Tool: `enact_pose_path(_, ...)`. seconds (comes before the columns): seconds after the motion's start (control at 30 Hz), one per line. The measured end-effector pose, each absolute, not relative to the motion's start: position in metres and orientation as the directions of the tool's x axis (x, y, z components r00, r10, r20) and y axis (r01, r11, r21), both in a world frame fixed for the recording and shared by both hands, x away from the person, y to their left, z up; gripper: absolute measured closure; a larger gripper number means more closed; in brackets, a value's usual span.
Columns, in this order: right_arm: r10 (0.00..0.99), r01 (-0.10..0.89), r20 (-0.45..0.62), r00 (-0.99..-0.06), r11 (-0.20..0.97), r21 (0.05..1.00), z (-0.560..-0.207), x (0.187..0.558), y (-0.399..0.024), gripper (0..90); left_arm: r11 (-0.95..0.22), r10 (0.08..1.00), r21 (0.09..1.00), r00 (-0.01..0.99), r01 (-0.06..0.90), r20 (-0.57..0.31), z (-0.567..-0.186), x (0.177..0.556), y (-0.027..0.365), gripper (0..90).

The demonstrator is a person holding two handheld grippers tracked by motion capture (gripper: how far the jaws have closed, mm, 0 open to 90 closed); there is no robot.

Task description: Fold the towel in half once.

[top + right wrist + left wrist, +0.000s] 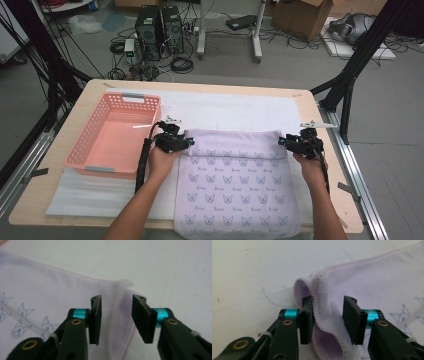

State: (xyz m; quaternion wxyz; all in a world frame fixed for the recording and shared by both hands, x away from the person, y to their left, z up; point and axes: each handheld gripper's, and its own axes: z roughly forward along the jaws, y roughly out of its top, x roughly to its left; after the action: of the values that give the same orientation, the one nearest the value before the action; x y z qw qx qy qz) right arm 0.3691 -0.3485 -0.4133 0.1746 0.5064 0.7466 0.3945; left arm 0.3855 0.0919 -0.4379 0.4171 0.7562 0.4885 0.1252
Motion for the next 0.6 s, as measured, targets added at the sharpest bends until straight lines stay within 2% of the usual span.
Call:
enact_pose_path(0.03, 0.897, 0.622, 0.124, -0.425, 0.191, 0.759, -0.415, 0.368, -0.347, 64.6, -0.175, 0.844, 0.75, 0.489, 0.638, -0.219, -0.44, 0.385, 0.092, 71.3)
enact_pose_path(0.07, 0.895, 0.625, 0.117, -0.431, 0.203, 0.754, -0.415, 0.368, -0.347, 74.0, -0.184, 0.845, 0.747, 0.491, 0.639, -0.212, -0.443, 0.383, 0.092, 76.9)
enact_pose_path(0.1, 0.889, 0.627, 0.112, -0.445, 0.22, 0.747, -0.416, 0.367, -0.347, 83.2, -0.179, 0.847, 0.761, 0.491, 0.624, -0.204, -0.444, 0.381, 0.092, 80.8)
enact_pose_path(0.13, 0.884, 0.627, 0.101, -0.456, 0.239, 0.742, -0.417, 0.367, -0.347, 86.4, -0.177, 0.848, 0.767, 0.491, 0.616, -0.199, -0.444, 0.379, 0.092, 82.2)
enact_pose_path(0.27, 0.887, 0.63, 0.112, -0.448, 0.224, 0.744, -0.418, 0.363, -0.352, 87.0, -0.152, 0.833, 0.797, 0.51, 0.584, -0.215, -0.438, 0.37, 0.094, 82.6)
enact_pose_path(0.6, 0.875, 0.594, 0.123, -0.468, 0.208, 0.777, -0.412, 0.338, -0.361, 87.0, -0.19, 0.814, 0.832, 0.558, 0.522, -0.164, -0.431, 0.342, 0.1, 80.6)
